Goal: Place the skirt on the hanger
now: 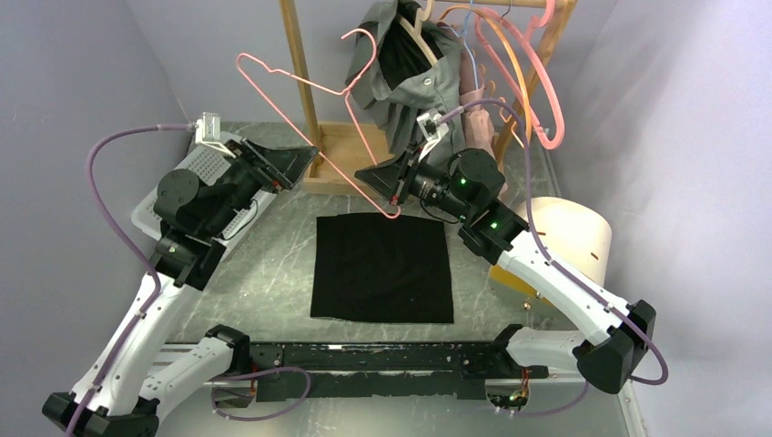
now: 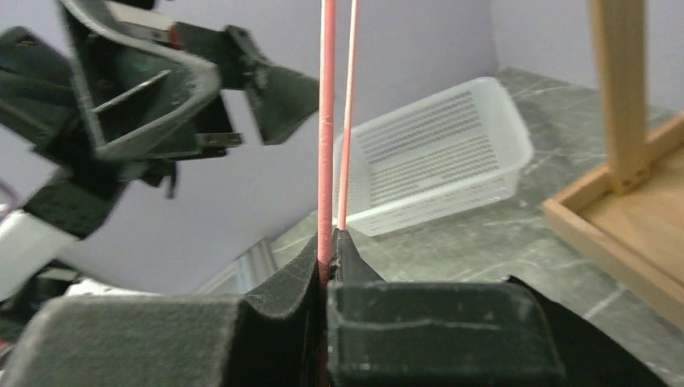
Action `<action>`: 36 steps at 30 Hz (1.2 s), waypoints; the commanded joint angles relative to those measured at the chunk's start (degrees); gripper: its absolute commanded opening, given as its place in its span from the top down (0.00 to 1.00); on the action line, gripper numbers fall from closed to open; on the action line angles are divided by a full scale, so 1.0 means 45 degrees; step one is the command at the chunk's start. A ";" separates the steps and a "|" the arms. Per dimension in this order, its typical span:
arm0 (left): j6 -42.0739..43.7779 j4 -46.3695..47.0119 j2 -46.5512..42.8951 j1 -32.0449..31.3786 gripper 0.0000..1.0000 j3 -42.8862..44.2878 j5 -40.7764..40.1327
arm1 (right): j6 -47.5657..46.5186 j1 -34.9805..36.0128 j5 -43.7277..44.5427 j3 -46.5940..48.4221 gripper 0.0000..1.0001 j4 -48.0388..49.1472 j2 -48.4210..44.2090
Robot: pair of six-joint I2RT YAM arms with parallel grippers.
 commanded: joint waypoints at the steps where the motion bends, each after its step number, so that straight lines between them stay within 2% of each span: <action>1: -0.1469 0.2354 0.0611 -0.0051 0.13 -0.0293 0.0585 | 0.1294 0.0035 -0.1663 0.0021 1.00 0.1654 -0.0056; 5: -0.1724 0.2139 0.0755 -0.0058 0.20 -0.0400 -0.0133 | 0.1658 0.0052 -0.2008 -0.0161 1.00 0.2153 -0.0131; 9: -0.2093 0.3732 0.0645 -0.0063 0.40 -0.0893 0.0431 | 0.1727 0.0069 -0.2415 -0.0213 1.00 0.2295 -0.0042; 12: -0.2057 0.4360 0.0690 -0.0055 0.52 -0.0910 0.1106 | 0.1519 0.0082 -0.2704 -0.0151 1.00 0.2193 0.0033; 14: -0.1958 0.4327 0.0734 -0.0063 0.65 -0.0860 0.1318 | 0.1302 0.0091 -0.3030 0.0034 1.00 0.2077 0.0160; 16: -0.1782 0.4351 0.0747 -0.0063 0.85 -0.0876 0.1564 | 0.1101 0.0104 -0.3270 0.0237 1.00 0.1977 0.0279; 17: -0.1681 0.4333 0.0738 -0.0060 0.92 -0.0891 0.1659 | 0.0963 0.0093 -0.3352 0.0380 1.00 0.1892 0.0320; 18: -0.1591 0.4311 0.0693 -0.0058 0.93 -0.0922 0.1722 | 0.0843 0.0094 -0.3377 0.0482 0.96 0.1825 0.0326; 22: -0.1178 0.4050 0.0450 -0.0062 0.93 -0.0970 0.2113 | 0.0512 0.0102 -0.3209 0.0930 0.64 0.1973 0.0350; 25: -0.0988 0.3531 0.0360 -0.0063 0.93 -0.0779 0.2629 | 0.0247 0.0096 -0.2625 0.1394 0.49 0.2172 0.0380; 31: -0.0993 0.2628 0.0149 -0.0063 0.93 -0.0622 0.2968 | 0.0138 0.0104 -0.1201 0.1420 0.37 0.3806 0.0143; 36: -0.0931 0.1806 0.0011 -0.0063 0.93 -0.0383 0.3402 | 0.0108 0.0096 -0.0302 0.1885 0.36 0.3948 0.0402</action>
